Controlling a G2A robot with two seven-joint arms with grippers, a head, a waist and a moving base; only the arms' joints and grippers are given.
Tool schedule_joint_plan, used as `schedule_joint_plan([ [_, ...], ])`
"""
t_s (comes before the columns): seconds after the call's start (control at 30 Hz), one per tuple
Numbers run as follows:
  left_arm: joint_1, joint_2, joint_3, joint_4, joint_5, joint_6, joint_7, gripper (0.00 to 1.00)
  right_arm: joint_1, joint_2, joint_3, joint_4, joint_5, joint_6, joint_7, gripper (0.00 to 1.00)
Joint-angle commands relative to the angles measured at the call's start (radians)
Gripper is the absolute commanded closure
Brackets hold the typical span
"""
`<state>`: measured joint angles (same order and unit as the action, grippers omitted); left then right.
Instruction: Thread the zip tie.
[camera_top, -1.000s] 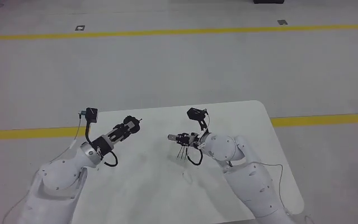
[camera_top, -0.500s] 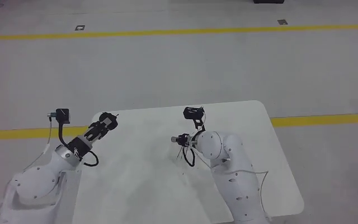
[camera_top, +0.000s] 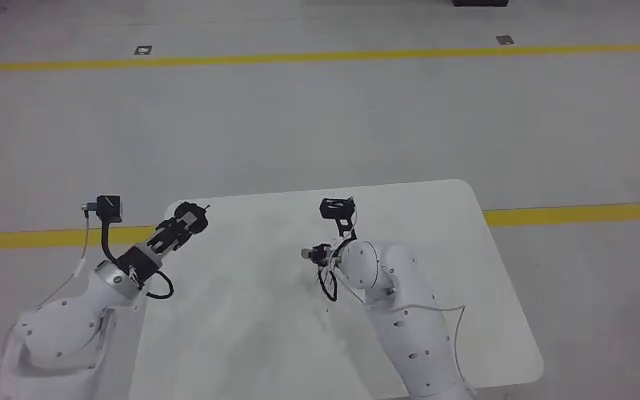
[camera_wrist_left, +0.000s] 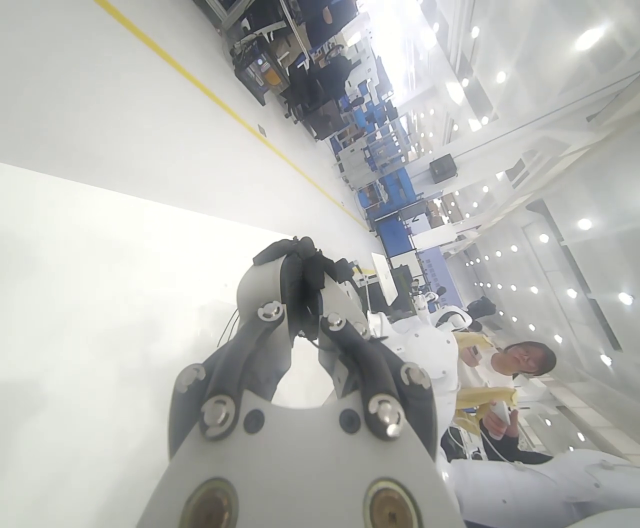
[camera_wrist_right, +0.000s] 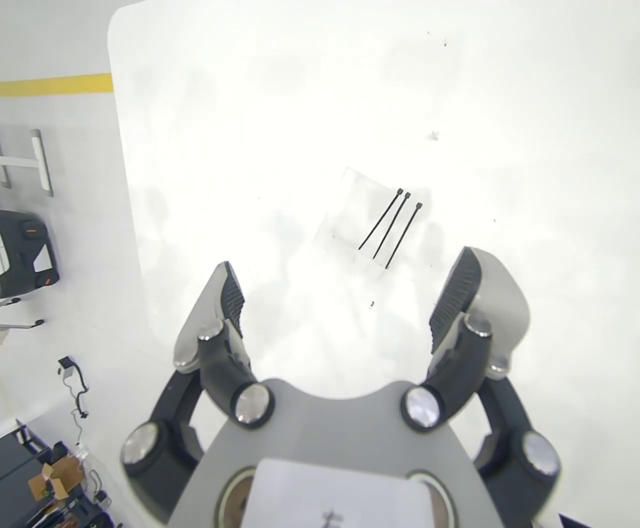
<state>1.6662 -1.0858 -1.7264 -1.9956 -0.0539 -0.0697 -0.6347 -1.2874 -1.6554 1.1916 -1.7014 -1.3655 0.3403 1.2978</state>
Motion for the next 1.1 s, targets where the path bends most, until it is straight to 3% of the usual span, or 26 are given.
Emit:
schedule_joint_plan([
  [0.0,0.0,0.0,0.0,0.0,0.0,0.0,0.0,1.0,0.01,-0.013,-0.008,0.037,-0.023,0.0,-0.01,0.0],
  [0.3,0.0,0.0,0.0,0.0,0.0,0.0,0.0,1.0,0.034,-0.093,-0.01,0.171,-0.111,0.0,-0.053,0.0],
  [0.5,0.0,0.0,0.0,0.0,0.0,0.0,0.0,1.0,0.029,-0.148,0.025,0.232,-0.155,0.0,-0.063,0.0],
  [1.07,0.0,0.0,0.0,0.0,0.0,0.0,0.0,1.0,0.024,-0.142,0.025,0.275,-0.143,0.0,-0.104,0.0],
])
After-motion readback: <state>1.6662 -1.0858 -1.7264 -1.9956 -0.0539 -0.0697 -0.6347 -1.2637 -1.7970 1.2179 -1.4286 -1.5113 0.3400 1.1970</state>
